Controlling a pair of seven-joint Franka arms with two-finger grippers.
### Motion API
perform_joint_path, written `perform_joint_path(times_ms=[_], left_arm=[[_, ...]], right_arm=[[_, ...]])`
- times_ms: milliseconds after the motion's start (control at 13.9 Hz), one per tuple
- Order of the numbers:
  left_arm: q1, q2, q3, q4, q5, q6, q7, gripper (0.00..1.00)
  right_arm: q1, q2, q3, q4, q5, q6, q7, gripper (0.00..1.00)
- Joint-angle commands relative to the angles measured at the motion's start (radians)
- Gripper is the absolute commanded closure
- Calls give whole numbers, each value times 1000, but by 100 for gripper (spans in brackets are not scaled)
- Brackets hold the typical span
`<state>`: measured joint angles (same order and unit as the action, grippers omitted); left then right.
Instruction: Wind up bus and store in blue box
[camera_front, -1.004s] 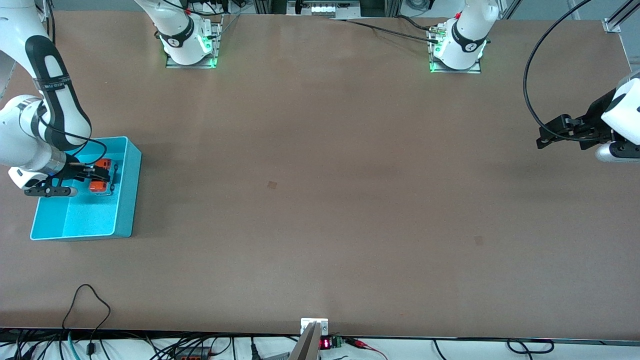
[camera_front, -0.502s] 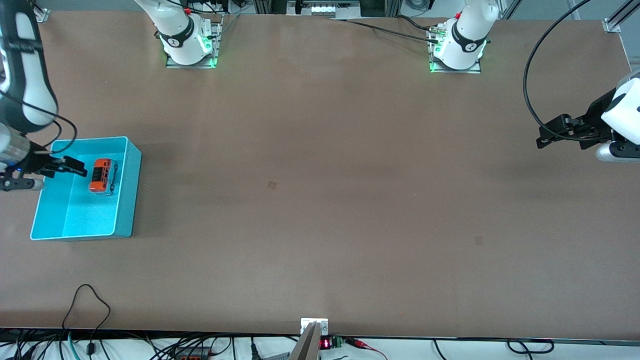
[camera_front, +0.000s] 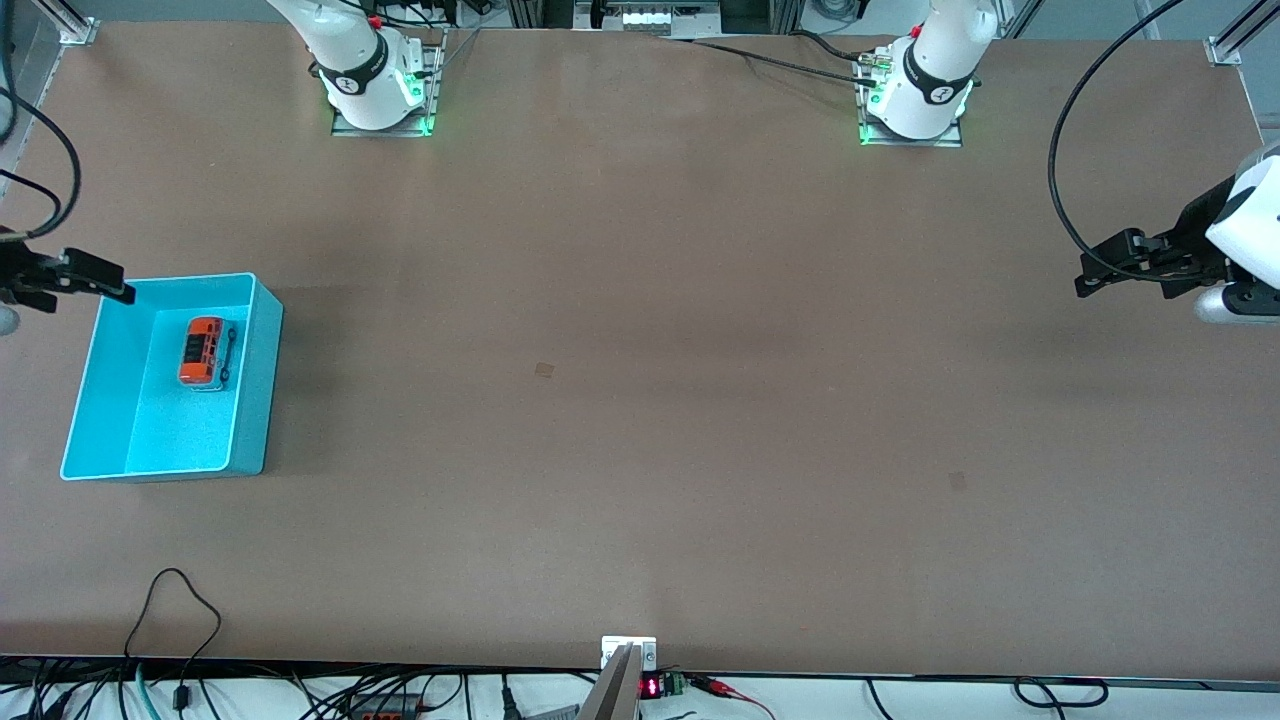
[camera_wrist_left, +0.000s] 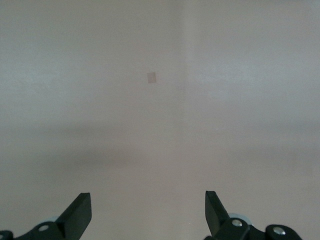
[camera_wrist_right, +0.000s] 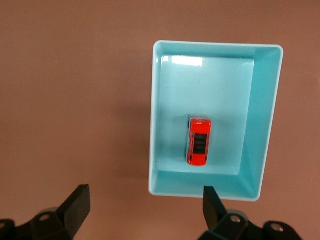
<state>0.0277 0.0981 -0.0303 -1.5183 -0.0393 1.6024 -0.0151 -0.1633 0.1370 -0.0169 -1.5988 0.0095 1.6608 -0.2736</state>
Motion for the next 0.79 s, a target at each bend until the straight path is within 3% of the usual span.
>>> perform_joint_path(times_ms=[0,502,717], left_arm=[[3,-17,-5,-5,12,-2,-3,0],[5,-17,-3,-5,12,4,7,0],[3,-17,-5,-5,12,2,7,0]], right_arm=[[-2,30,46,153,-31,-148,74,0],[39,78,37,218,-34,-164,76,0],[50,3,37,119,-34,-165,76,0]])
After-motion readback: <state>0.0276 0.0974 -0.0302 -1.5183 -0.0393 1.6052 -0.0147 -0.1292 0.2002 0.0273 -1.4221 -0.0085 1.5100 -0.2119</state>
